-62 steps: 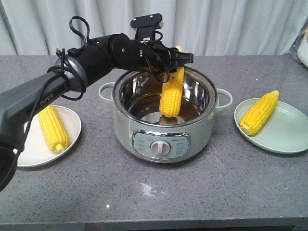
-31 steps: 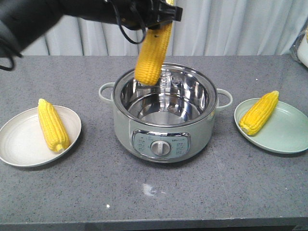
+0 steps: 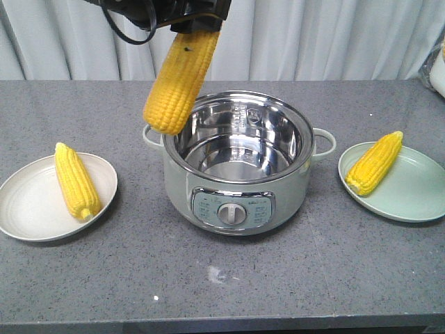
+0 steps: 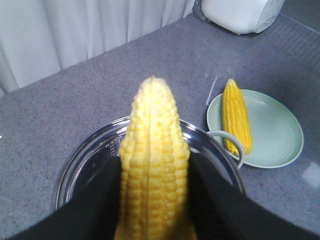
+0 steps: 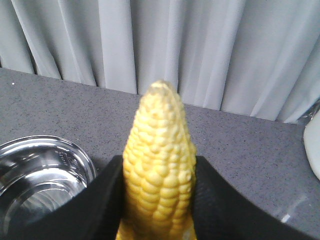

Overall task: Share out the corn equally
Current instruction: 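Lift the last corn cob out of the pot with the left gripper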

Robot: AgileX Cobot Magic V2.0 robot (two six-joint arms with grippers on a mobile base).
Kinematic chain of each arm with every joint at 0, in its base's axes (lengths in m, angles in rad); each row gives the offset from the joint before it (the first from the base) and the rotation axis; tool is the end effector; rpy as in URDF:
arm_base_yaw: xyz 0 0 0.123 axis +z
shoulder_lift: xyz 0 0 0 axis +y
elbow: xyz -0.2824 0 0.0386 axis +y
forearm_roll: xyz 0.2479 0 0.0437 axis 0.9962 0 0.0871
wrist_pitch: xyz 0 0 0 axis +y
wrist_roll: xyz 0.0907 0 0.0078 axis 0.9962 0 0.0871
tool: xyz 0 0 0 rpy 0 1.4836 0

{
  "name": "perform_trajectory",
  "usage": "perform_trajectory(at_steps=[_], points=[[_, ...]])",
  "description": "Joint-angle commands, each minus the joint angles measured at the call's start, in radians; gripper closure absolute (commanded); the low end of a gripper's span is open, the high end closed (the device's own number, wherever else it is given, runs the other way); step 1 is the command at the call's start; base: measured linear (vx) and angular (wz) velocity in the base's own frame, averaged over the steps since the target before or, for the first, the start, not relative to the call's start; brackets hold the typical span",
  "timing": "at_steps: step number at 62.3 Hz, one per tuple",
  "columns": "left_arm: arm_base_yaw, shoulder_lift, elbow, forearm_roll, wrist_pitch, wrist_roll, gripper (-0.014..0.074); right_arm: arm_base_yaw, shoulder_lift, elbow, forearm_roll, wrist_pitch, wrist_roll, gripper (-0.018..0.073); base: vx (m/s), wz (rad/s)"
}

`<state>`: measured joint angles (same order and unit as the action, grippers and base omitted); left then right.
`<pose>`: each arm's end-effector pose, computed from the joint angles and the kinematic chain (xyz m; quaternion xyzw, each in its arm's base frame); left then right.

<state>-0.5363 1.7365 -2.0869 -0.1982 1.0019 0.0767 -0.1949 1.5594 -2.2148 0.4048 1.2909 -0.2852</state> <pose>0.3178 -0.2065 0.4739 0.2568 0.8331 -0.2054 0.4448 0.2795 -0.0200 0.5492 -0.0846 0.8514 0.0761 0.5121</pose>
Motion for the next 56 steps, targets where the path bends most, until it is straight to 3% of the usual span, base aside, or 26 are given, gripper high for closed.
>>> perform_trajectory(at_steps=[1,13,56], points=[[-0.006,-0.052,-0.034,-0.007,-0.024,0.001,0.0604,-0.005,-0.032,-0.024,0.015,-0.001,-0.003,0.0564,0.0,0.0],[-0.006,-0.051,-0.034,0.0,0.056,0.001,0.0604,-0.005,-0.032,-0.024,0.015,-0.001,-0.003,0.0564,0.0,0.0],[-0.006,-0.051,-0.034,0.0,0.057,0.001,0.0603,-0.005,-0.032,-0.024,0.015,-0.001,-0.003,0.0564,0.0,0.0]])
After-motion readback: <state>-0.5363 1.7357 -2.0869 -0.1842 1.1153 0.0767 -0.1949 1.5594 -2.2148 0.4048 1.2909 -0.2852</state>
